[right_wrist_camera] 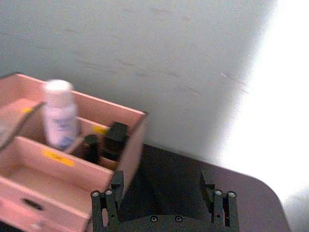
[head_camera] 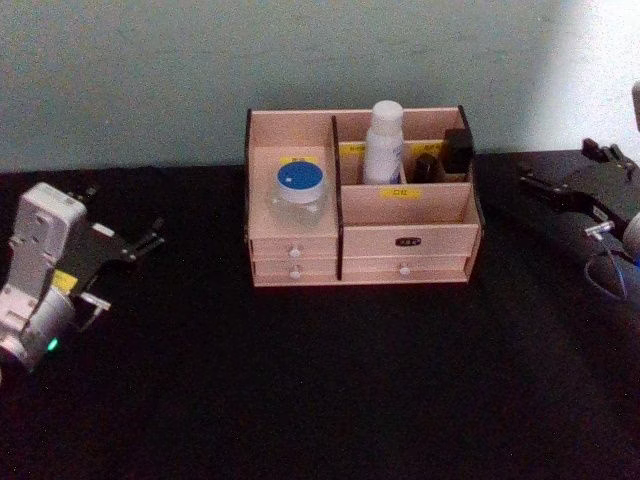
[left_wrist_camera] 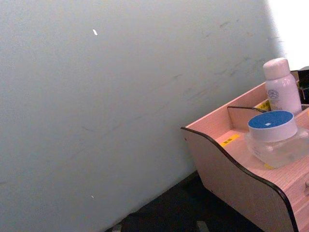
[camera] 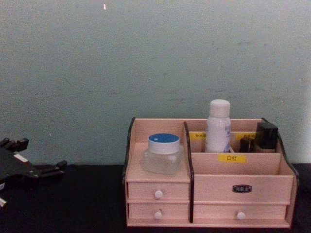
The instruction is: Pick up the facial cleanser and watermelon frost from the table and place them into the tiered storage box.
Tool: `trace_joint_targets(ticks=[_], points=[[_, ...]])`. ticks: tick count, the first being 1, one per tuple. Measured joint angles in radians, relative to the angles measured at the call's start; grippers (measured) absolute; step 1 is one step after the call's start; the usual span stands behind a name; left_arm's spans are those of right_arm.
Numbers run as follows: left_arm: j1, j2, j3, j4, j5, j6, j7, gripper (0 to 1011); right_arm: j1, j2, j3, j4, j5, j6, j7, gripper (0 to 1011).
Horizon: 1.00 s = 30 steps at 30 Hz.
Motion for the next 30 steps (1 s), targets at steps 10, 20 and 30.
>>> trace_joint_targets(ticks=[10, 20, 30], points=[[0.000, 0.000, 0.000, 0.000, 0.000, 0.000, 0.000, 1001, -0.018, -0.090, 0.008, 0.076, -0.067, 0.001, -0.121, 1000], [0.000, 0.000, 0.000, 0.000, 0.000, 0.000, 0.000, 1001, -0.015, -0.131, 0.000, 0.128, -0.090, 0.015, -0.128, 1000], [0.000, 0.000, 0.000, 0.000, 0.000, 0.000, 0.000, 1001, -0.014, -0.128, 0.000, 0.124, -0.089, 0.015, -0.128, 1000]])
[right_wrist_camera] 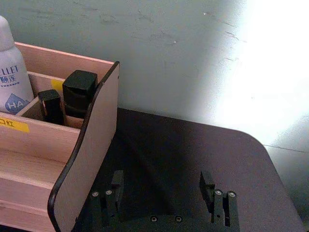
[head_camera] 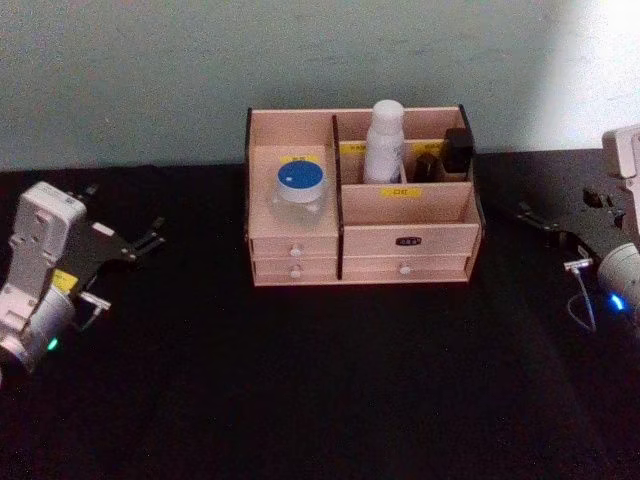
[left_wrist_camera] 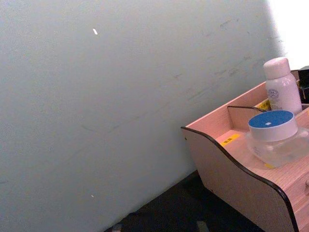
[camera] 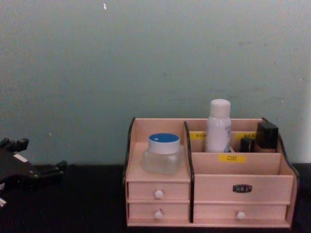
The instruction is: Pick up the facial cleanser and watermelon frost from the table and place them into the tiered storage box.
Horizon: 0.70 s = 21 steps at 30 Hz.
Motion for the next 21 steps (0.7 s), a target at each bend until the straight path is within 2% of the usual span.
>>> trace_joint_targets(ticks=[21], points=[[0.000, 0.000, 0.000, 0.000, 0.000, 0.000, 0.000, 1001, 0.000, 0.003, -0.001, -0.004, 0.002, 0.000, 0.002, 1000]])
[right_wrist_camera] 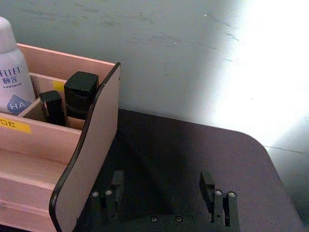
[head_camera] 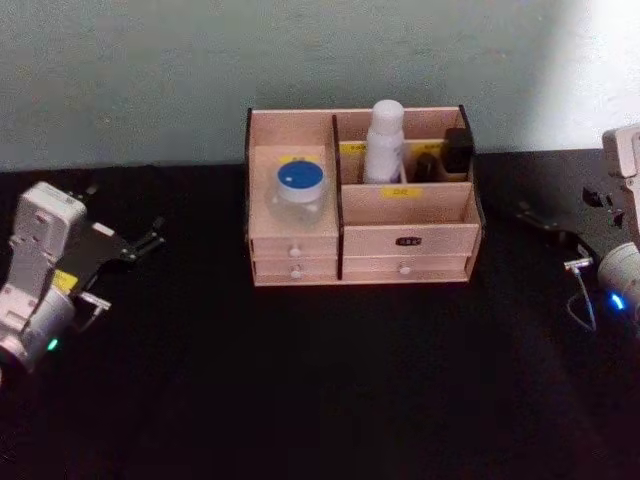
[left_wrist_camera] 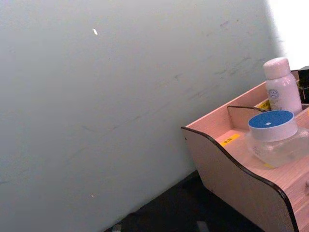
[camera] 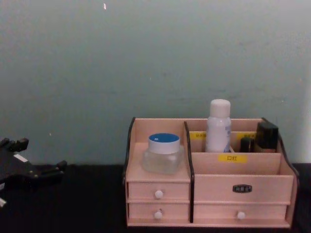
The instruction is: Pick up the facial cleanser and watermelon frost from the table and place them into the tiered storage box.
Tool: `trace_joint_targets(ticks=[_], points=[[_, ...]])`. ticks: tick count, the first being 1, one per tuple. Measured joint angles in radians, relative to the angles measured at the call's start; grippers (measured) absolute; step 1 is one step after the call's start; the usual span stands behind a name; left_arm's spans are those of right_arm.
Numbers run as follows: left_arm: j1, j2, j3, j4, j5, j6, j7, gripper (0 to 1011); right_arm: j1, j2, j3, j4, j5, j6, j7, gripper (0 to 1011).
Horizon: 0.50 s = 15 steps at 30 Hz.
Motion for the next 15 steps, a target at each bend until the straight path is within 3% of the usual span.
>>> trace_joint_targets(ticks=[15], points=[[0.000, 0.000, 0.000, 0.000, 0.000, 0.000, 0.000, 1001, 0.000, 0.000, 0.000, -0.001, 0.001, 0.000, 0.000, 1000]])
